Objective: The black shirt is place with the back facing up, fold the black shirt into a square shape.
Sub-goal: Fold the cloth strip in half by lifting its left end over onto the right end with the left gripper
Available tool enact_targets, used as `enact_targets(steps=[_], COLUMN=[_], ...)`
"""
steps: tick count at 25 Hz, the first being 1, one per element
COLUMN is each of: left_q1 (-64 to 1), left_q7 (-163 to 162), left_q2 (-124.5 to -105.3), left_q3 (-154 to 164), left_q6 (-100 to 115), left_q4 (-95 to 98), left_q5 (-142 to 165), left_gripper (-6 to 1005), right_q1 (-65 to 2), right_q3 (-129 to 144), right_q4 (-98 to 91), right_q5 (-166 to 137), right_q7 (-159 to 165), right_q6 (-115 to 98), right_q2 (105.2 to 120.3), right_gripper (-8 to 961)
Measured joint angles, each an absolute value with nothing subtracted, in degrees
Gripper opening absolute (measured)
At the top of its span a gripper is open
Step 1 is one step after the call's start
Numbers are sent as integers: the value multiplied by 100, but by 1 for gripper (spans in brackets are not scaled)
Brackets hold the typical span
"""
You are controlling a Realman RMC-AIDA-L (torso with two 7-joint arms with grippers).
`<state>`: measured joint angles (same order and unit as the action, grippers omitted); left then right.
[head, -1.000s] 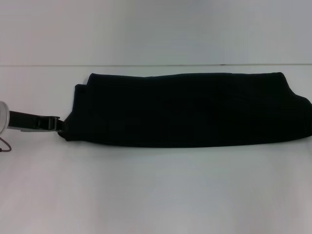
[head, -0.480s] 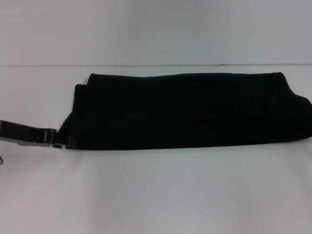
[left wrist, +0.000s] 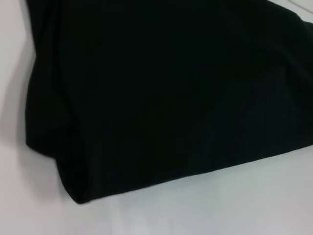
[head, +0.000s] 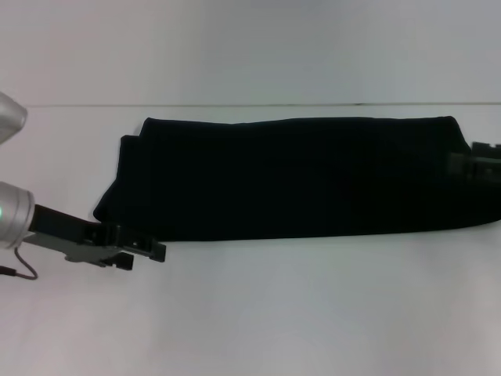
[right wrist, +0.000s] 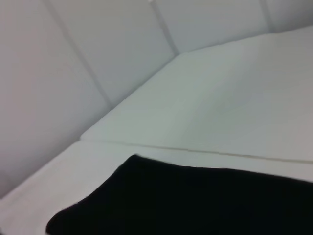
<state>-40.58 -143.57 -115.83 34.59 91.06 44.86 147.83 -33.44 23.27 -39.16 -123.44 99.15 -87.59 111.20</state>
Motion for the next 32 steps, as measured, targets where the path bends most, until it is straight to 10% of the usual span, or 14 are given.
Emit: enact_targets(steps=[2,32], left_q1=[-4087,-3894], left_q7=[-14592,-17027], left_q2=[-11583,-11625], left_q3=[3414,1882], left_q6=[9071,7833], left_q4=[4359,3291], left_q5=[14743,14499], left_gripper=[741,742], right_q1=[-3398,-3568], right_q3=[2374,2751], right_q4=[-3920,-4021], right_q5=[-12326,-12234], right_q7=[9593,8187], right_q6=[-8840,-9890], right_q2=[11148,11032], right_gripper=[940,940])
